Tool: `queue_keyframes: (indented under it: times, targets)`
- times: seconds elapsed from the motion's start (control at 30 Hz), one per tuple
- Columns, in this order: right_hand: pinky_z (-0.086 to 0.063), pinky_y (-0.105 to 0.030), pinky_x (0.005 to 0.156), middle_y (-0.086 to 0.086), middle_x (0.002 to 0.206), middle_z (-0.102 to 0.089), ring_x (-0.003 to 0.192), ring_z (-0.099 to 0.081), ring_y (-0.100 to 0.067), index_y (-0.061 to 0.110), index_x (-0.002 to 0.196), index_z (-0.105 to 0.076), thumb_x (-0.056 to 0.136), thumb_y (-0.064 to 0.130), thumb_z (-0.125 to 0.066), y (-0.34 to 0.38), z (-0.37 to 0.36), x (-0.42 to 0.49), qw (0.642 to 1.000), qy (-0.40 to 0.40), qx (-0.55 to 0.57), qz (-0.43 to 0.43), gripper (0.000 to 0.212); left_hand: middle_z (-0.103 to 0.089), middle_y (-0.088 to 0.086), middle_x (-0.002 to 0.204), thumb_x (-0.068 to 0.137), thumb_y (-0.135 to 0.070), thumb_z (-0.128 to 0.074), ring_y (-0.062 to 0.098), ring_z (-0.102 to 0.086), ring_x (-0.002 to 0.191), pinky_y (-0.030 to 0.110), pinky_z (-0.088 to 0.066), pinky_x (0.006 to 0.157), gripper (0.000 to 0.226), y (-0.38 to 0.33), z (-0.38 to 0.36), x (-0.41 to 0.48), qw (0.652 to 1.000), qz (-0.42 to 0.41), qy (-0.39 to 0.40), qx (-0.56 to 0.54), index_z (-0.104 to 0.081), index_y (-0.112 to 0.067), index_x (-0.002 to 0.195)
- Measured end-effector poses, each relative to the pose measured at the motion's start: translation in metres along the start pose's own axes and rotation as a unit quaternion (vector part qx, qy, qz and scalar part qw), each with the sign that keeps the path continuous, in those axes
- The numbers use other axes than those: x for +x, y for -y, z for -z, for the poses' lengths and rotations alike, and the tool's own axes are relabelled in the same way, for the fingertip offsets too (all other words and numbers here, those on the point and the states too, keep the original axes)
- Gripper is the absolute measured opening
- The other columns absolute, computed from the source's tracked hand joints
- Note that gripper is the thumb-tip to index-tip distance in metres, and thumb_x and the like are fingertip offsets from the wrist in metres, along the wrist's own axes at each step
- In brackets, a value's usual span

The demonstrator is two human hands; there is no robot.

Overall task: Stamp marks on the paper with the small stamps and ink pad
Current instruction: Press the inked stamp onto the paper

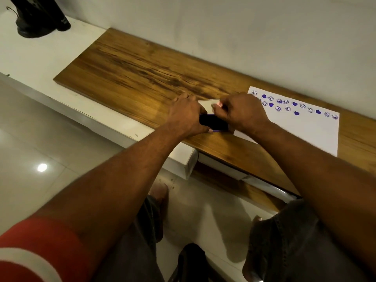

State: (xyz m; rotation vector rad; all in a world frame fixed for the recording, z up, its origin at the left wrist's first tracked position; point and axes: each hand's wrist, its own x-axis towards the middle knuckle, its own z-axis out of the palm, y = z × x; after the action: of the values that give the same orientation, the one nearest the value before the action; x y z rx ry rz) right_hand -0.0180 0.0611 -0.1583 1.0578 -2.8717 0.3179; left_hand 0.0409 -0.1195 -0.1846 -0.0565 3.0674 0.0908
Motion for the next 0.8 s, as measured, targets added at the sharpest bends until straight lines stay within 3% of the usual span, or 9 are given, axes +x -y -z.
queue_keyframes:
  times: [0.1,0.13,0.17,0.2,0.27,0.3,0.33,0.5,0.8]
  targets:
    - [-0.035,-0.03,0.052,0.002,0.063,-0.055,0.059,-0.049,-0.018,0.02,0.076,-0.059,0.103,0.055,-0.046,0.01,0.04,0.018,0.966,-0.255,-0.003,0.03,0.046,-0.062,0.001,0.119,0.07,-0.083,-0.071,0.025,-0.049,0.121,0.044,-0.041,0.099,0.073,0.0,-0.002,-0.002,1.0,0.004,0.007,-0.016,-0.072,-0.04,0.128]
    - [-0.035,-0.029,0.052,0.003,0.063,-0.055,0.059,-0.048,-0.017,0.021,0.076,-0.059,0.103,0.056,-0.045,0.012,0.044,0.02,0.955,-0.294,-0.004,0.025,0.046,-0.062,0.001,0.122,0.069,-0.083,-0.071,0.026,-0.049,0.123,0.044,-0.04,0.101,0.073,0.0,-0.002,-0.002,1.0,0.008,0.012,-0.023,-0.071,-0.04,0.129]
    - [-0.037,-0.03,0.053,0.002,0.065,-0.057,0.06,-0.051,-0.018,0.021,0.078,-0.06,0.104,0.055,-0.045,0.014,0.041,0.017,0.96,-0.278,0.001,0.022,0.045,-0.062,0.001,0.123,0.069,-0.082,-0.072,0.026,-0.049,0.124,0.045,-0.04,0.103,0.074,0.0,-0.001,-0.003,0.999,0.011,0.015,-0.03,-0.071,-0.04,0.129]
    - [-0.04,-0.032,0.055,-0.002,0.071,-0.062,0.065,-0.056,-0.023,0.02,0.082,-0.062,0.104,0.053,-0.044,0.014,0.029,0.012,0.977,-0.211,-0.004,0.011,0.044,-0.062,0.001,0.123,0.069,-0.082,-0.073,0.026,-0.049,0.124,0.044,-0.04,0.103,0.073,0.0,0.0,-0.003,0.999,0.014,0.015,-0.036,-0.071,-0.041,0.129]
    - [-0.047,-0.036,0.067,-0.013,0.093,-0.07,0.083,-0.065,-0.032,0.015,0.101,-0.068,0.105,0.05,-0.043,0.013,-0.007,-0.005,0.998,0.013,-0.045,-0.032,0.043,-0.062,0.0,0.122,0.067,-0.081,-0.075,0.025,-0.05,0.123,0.043,-0.041,0.1,0.072,0.0,0.001,-0.004,0.999,0.021,0.014,-0.046,-0.072,-0.041,0.127]
    - [-0.048,-0.035,0.071,-0.015,0.102,-0.071,0.089,-0.066,-0.032,0.013,0.111,-0.068,0.106,0.049,-0.043,0.01,-0.023,-0.012,0.993,0.089,-0.066,-0.044,0.044,-0.063,0.0,0.122,0.066,-0.081,-0.075,0.025,-0.05,0.123,0.043,-0.042,0.099,0.072,0.0,0.001,-0.004,0.998,0.024,0.015,-0.051,-0.073,-0.041,0.126]
    - [-0.048,-0.033,0.072,-0.015,0.106,-0.072,0.09,-0.067,-0.03,0.012,0.118,-0.066,0.106,0.049,-0.044,0.006,-0.034,-0.016,0.989,0.114,-0.082,-0.044,0.045,-0.063,0.0,0.123,0.066,-0.081,-0.076,0.025,-0.05,0.123,0.042,-0.042,0.099,0.072,0.0,0.001,-0.004,0.998,0.024,0.016,-0.056,-0.073,-0.041,0.126]
    - [-0.048,-0.033,0.07,-0.013,0.107,-0.072,0.087,-0.069,-0.027,0.014,0.124,-0.063,0.105,0.049,-0.048,0.001,-0.044,-0.011,0.987,0.097,-0.122,-0.043,0.044,-0.064,-0.001,0.124,0.064,-0.08,-0.078,0.024,-0.05,0.124,0.041,-0.04,0.1,0.073,-0.001,0.006,-0.002,0.998,0.03,0.019,-0.056,-0.073,-0.041,0.125]
    - [-0.045,-0.031,0.068,-0.013,0.104,-0.072,0.082,-0.066,-0.025,0.013,0.119,-0.065,0.105,0.054,-0.043,-0.002,-0.043,-0.014,0.991,0.094,-0.084,-0.038,0.048,-0.064,0.0,0.123,0.065,-0.08,-0.077,0.025,-0.049,0.125,0.042,-0.041,0.101,0.072,-0.01,0.013,-0.003,0.999,0.032,0.019,-0.02,-0.074,-0.039,0.125]
